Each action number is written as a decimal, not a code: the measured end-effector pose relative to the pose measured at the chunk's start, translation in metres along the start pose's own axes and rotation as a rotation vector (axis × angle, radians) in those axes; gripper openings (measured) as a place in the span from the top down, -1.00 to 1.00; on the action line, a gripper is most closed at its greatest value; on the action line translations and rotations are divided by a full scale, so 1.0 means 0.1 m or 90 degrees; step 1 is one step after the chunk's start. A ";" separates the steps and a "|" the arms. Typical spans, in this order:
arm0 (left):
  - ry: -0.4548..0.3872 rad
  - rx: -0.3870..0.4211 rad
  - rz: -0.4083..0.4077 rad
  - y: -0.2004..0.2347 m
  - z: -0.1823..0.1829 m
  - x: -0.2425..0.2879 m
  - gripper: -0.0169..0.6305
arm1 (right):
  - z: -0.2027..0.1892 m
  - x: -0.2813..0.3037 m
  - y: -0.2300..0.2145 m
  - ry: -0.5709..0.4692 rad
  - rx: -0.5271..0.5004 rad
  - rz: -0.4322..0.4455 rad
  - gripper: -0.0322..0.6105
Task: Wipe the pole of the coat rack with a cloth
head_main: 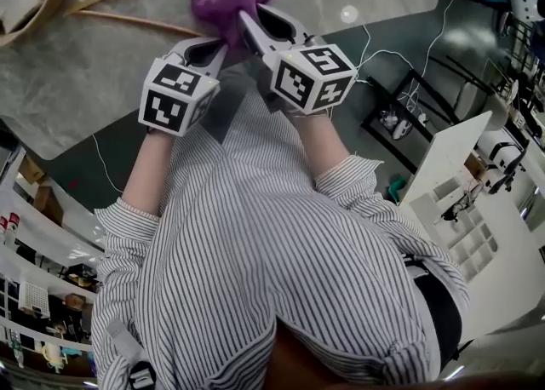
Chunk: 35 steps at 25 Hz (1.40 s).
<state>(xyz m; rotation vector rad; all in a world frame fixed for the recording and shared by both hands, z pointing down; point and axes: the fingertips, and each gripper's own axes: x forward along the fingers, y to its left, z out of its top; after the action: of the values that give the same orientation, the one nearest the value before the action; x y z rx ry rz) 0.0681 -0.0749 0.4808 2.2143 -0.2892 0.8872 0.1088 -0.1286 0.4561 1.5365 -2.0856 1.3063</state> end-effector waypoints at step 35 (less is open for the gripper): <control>0.117 0.039 -0.016 -0.01 -0.15 0.11 0.92 | 0.60 0.78 0.17 0.071 -0.102 0.075 0.63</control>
<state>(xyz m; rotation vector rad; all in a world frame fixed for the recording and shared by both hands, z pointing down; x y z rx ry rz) 0.0693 -0.0637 0.4955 2.1685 -0.1477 1.0900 0.0794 -0.2235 0.4635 1.2652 -2.1787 1.2005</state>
